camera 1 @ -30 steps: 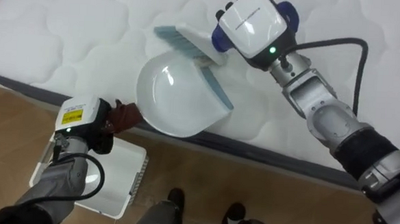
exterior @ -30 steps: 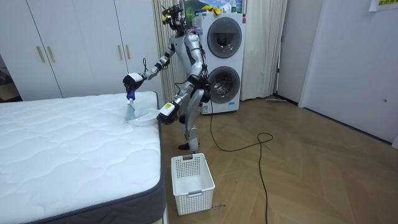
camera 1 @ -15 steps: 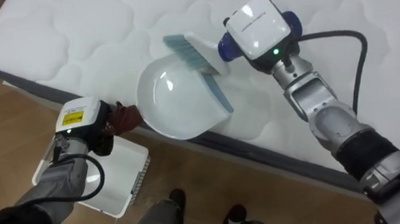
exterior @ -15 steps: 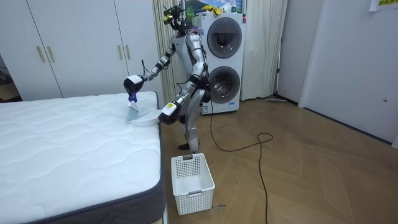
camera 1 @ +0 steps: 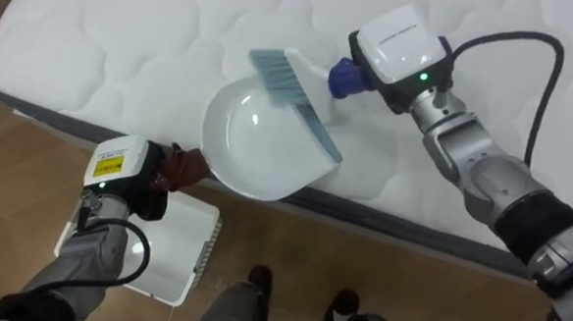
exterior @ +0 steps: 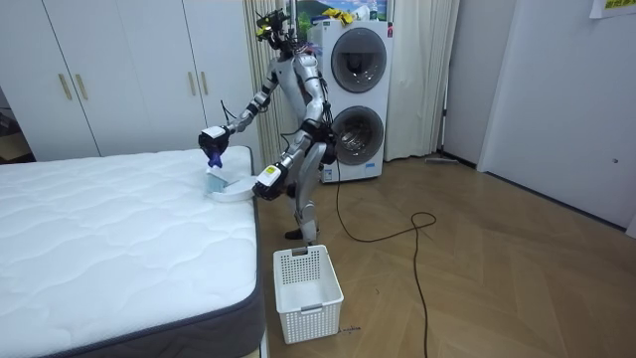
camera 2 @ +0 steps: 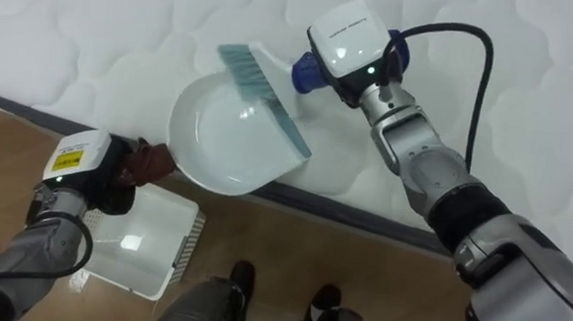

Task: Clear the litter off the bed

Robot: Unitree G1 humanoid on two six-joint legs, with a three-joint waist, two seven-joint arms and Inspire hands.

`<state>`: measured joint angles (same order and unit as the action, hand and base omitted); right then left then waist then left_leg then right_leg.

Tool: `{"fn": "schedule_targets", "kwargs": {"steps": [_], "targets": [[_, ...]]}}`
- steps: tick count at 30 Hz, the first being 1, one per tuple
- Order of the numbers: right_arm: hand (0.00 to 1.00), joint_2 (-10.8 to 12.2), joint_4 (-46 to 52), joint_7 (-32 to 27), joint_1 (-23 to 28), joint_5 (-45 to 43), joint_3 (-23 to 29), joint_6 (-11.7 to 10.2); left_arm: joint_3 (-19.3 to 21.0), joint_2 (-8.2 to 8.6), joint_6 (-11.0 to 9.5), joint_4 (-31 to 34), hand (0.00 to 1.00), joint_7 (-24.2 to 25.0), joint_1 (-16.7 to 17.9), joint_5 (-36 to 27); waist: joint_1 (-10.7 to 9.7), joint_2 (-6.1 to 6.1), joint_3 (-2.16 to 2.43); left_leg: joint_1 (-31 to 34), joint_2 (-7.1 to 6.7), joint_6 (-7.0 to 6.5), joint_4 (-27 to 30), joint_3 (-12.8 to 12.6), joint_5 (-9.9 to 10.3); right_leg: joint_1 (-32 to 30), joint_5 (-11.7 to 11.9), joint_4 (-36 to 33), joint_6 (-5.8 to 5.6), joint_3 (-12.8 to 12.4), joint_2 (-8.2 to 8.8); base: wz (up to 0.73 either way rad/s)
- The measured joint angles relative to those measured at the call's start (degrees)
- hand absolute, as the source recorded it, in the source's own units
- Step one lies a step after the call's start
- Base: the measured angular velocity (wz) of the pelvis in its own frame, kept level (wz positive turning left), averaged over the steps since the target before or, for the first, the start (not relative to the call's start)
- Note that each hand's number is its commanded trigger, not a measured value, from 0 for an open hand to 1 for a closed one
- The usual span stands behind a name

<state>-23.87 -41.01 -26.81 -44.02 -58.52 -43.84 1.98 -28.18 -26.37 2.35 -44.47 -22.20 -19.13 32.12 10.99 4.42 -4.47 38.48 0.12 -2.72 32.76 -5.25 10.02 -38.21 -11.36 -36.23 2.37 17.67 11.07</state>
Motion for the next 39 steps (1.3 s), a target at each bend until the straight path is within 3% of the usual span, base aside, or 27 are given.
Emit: {"fn": "schedule_targets", "kwargs": {"steps": [5, 10, 14, 27, 39], "targets": [[1.0, 1.2, 4.7, 2.1, 0.1, -0.2, 0.1, -0.2, 0.7, -0.08, -0.8, -0.2, 1.0, -0.1, -0.1, 0.1, 0.0, -0.15, 0.01, 1.0, 0.12, 0.06, 0.6, 0.0, 0.1, -0.9, 0.0, 0.1, 0.06, 0.0, -0.16, 0.0], [1.0, 3.8, 8.3, 4.6, 0.6, -1.4, 0.0, -4.0, 0.7, 0.01, -2.4, -1.4, 1.0, -0.9, 0.2, 0.1, 0.3, -0.81, 0.02, 1.0, 0.45, 0.0, 0.8, -0.1, 0.4, -0.7, 0.1, 0.3, -0.03, 0.0, -0.43, 0.0], [1.0, 4.3, 8.9, 6.3, 0.8, -1.6, 0.0, -5.1, 0.9, 0.21, -2.7, -2.1, 1.0, -0.9, 0.3, 0.0, 0.5, -1.43, 0.08, 0.9, 0.4, -0.03, 0.8, -0.1, 0.4, -0.7, 0.1, 0.3, -0.05, -0.1, -0.36, 0.0], [1.0, 4.3, 10.2, 8.3, 0.8, -2.3, 0.0, -8.2, 1.0, 0.57, -2.8, -2.9, 1.0, -0.9, 0.6, 0.1, 0.3, -1.85, 0.25, 0.3, 0.29, 0.11, 0.9, -0.3, 0.5, -0.7, 0.0, -1.1, 0.1, -0.4, -0.07, 0.0], [1.0, 3.1, 10.6, 9.1, 0.9, -2.2, 0.1, -8.4, 0.9, 0.6, -2.6, -3.4, 1.0, -0.9, 0.8, 0.1, -0.4, -1.53, 0.46, 0.3, 0.35, 0.13, 1.8, -0.6, 0.5, -0.5, -0.5, -2.0, 0.36, -0.4, 0.28, 0.0]]}}
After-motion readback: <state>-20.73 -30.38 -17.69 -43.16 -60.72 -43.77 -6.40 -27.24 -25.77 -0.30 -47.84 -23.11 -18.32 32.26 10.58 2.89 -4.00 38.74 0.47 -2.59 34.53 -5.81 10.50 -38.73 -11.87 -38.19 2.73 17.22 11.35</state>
